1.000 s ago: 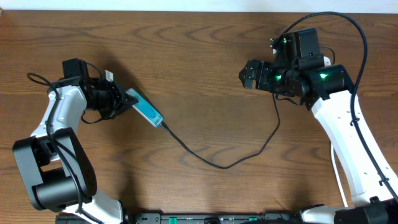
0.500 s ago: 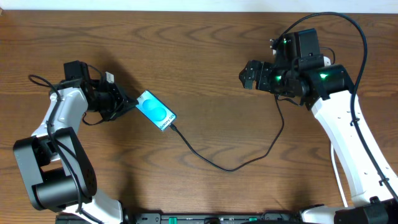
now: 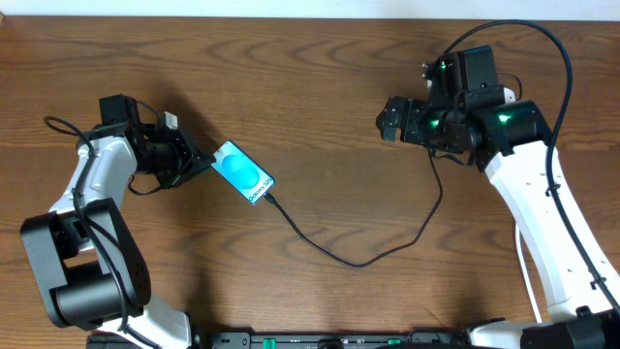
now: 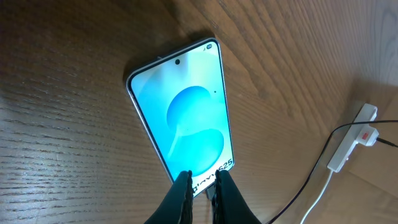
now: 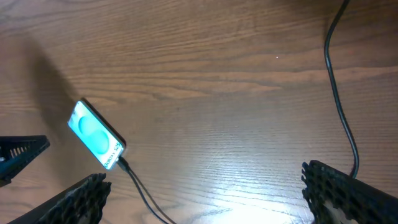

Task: Plug charger to phone and switch on socket
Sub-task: 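Lower the phone flat onto the table with the left gripper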

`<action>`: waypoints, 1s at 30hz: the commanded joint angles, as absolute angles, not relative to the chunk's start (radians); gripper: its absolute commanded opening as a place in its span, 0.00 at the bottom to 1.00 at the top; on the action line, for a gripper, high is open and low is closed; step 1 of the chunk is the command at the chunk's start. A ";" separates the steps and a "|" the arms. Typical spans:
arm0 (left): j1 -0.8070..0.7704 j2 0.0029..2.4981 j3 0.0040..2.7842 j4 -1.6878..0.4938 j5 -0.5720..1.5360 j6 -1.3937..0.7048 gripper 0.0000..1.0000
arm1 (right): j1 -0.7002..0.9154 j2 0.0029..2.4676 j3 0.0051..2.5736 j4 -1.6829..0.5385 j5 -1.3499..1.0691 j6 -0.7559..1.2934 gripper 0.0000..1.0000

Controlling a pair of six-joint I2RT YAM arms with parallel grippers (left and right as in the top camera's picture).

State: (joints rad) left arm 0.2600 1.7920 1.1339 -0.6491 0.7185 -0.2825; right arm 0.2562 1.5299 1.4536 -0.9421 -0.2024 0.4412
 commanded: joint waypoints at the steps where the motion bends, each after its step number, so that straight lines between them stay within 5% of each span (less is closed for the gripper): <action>1: 0.258 1.794 1.120 -0.650 0.706 -0.263 0.08 | 0.250 1.510 1.459 -0.943 -0.182 0.429 0.99; 20: 0.258 1.794 1.120 -0.650 0.706 -0.263 0.08 | 0.250 1.510 1.459 -0.944 -0.181 0.429 0.99; 21: 0.258 1.794 1.120 -0.650 0.706 -0.263 0.11 | 0.250 1.510 1.459 -0.944 -0.181 0.429 0.99; 25: 0.258 1.794 1.120 -0.650 0.706 -0.263 0.52 | 0.250 1.510 1.459 -0.944 -0.181 0.429 0.99; 27: 0.258 1.794 1.120 -0.651 0.706 -0.263 0.63 | 0.250 1.510 1.459 -0.945 -0.181 0.429 0.99; 30: 0.258 1.794 1.120 -0.653 0.706 -0.263 0.63 | 0.250 1.510 1.459 -0.945 -0.181 0.429 0.99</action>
